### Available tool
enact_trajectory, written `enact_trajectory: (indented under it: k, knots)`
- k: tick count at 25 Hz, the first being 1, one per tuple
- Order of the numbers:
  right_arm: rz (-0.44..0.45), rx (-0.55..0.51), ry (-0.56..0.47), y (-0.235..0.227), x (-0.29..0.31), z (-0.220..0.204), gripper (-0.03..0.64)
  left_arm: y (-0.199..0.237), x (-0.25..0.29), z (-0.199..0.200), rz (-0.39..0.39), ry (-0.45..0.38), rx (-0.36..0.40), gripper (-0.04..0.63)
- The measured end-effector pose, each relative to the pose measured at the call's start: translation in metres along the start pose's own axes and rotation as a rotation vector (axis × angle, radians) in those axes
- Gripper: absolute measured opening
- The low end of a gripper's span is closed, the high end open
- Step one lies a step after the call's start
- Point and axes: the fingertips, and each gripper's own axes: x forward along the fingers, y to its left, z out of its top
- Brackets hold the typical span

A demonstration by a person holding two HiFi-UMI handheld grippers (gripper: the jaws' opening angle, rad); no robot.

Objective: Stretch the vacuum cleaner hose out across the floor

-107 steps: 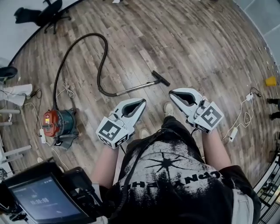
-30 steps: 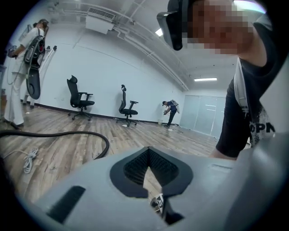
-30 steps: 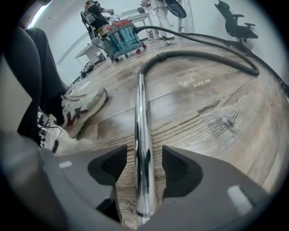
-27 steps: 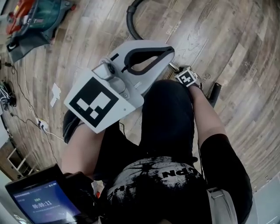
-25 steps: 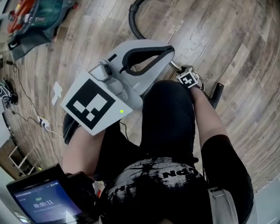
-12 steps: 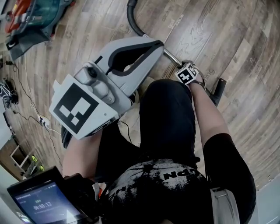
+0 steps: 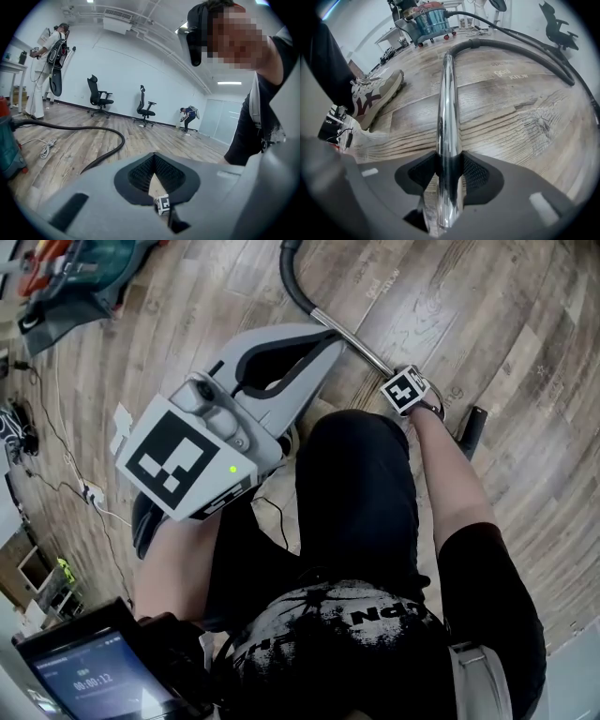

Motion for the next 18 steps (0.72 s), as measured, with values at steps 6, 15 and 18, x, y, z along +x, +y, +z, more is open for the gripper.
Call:
enact_trajectory:
  k: [6,15,18]
  knots:
    - [0.051,-0.001,0.02,0.001,-0.004,0.005,0.176,0.007,0.002,-0.023,-0.009,0.045,0.008,0.002]
    - [-0.032,-0.045,0.057,-0.034,-0.08,-0.013,0.178,0.015,0.024,-0.076,0.035,0.133,-0.304,0.039]
    - [0.003,-0.069,-0.009,-0.035,-0.096,0.001,0.178,0.051,0.06,-0.127,0.061,0.184,-0.523,0.107]
